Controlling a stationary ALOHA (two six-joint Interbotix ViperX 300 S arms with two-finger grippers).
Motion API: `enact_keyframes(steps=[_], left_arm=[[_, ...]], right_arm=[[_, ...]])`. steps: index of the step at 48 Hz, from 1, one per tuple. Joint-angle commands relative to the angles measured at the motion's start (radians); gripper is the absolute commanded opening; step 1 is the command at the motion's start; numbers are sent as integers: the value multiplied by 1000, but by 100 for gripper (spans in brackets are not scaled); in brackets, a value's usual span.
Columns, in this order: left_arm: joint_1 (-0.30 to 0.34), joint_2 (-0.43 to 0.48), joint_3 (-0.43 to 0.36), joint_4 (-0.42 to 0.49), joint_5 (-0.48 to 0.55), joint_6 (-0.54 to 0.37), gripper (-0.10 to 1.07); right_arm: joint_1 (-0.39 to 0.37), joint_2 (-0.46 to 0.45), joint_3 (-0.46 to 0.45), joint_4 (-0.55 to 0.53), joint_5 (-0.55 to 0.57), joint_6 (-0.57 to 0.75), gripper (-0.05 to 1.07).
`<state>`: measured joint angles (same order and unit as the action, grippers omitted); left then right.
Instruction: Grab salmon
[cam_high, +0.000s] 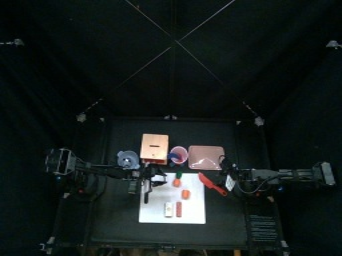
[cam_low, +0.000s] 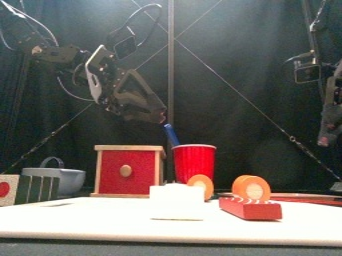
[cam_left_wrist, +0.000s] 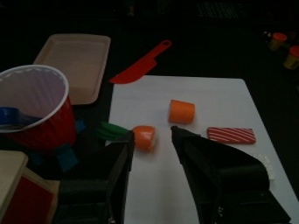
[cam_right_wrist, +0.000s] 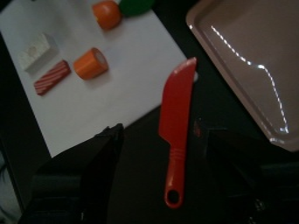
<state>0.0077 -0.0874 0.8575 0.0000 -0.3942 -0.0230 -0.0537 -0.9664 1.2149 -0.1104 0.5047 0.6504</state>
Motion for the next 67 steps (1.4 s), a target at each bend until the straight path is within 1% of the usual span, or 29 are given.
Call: enact_keyframes(steps=[1,11,17,24,39,62,67], left_arm=[[-2,-18,-25,-2,-3,0,78],[-2,-15,-29,2,-9,5,78],[-2,-14,-38,9,-9,5,78],[-3,-11,-49,15,-9,5,78],[-2,-11,-55,18,-11,5,78],[-2,-11,-55,18,-11,3,78],[0,-9,-55,18,-11,3,78]], right_arm=[[3,18,-23,-20,-74,0,95],[-2,48,-18,-61,-239,-3,95],[-14,67,-17,-95,-285,0,95],[-32,83,-21,-91,-287,0,95],[-31,83,-9,-66,-287,0,95],[-25,83,-15,-60,-285,2,95],[-21,83,-15,-44,-285,2,95]])
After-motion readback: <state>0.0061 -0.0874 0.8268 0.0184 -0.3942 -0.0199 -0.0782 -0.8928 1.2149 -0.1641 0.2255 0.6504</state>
